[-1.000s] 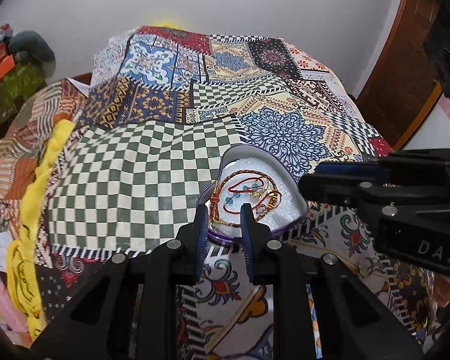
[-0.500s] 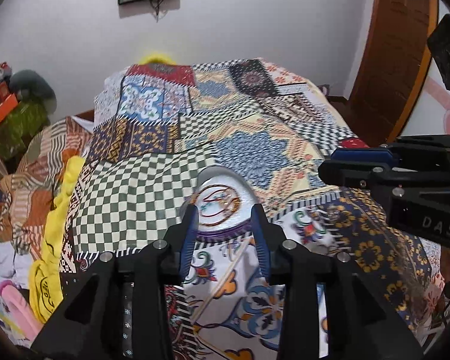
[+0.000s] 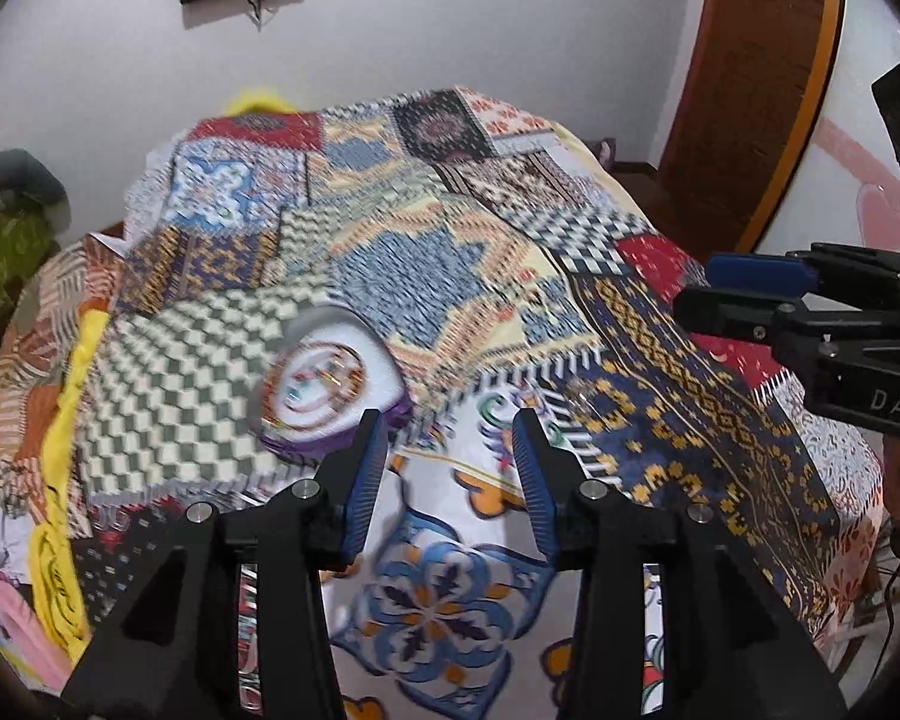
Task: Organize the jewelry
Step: 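Withdraw both tools from the heart tin toward the remaining jewelry, then grasp another gold ring with the left tool while the right tool grasps the silver charm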
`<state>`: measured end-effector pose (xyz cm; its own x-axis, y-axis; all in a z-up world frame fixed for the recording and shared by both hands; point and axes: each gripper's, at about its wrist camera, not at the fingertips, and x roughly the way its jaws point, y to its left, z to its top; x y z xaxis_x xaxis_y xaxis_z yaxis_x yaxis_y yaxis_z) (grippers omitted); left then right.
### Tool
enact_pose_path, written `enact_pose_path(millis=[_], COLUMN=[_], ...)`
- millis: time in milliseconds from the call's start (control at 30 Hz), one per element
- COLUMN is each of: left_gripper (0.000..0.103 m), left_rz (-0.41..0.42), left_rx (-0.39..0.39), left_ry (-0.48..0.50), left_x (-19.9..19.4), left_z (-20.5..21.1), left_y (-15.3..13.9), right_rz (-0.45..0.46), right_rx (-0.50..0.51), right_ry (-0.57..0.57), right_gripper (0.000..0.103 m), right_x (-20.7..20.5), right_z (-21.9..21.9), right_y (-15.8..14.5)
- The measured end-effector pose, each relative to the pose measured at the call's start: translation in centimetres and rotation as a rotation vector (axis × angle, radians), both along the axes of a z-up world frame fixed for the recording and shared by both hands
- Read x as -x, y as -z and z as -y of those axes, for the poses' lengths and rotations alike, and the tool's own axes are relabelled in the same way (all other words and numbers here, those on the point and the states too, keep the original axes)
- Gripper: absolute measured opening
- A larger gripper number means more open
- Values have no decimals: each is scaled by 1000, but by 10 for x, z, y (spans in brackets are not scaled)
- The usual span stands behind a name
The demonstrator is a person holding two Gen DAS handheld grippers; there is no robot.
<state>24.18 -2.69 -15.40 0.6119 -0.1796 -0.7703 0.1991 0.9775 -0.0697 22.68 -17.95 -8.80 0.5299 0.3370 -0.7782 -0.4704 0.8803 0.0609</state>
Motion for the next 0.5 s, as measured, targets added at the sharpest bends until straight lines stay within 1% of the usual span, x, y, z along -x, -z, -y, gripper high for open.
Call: enact_pose_path(millis=[267, 333, 400, 500], left_gripper=[43, 43, 43, 43], left_rz=[-76, -85, -89, -84], left_rx=[4, 1, -5, -2], left_ry=[71, 93, 104, 101], left_x=[3, 4, 4, 2], left_z=[22, 27, 32, 33], left_y=[33, 39, 43, 47], right_rz=[-23, -21, -4, -7], right_rx=[-10, -7, -2, -25], right_ry=[-3, -4, 18, 28], right_gripper=[38, 38, 38, 38], right_x=[13, 15, 16, 13], right_z=[21, 23, 26, 32], right_y=[17, 20, 22, 24])
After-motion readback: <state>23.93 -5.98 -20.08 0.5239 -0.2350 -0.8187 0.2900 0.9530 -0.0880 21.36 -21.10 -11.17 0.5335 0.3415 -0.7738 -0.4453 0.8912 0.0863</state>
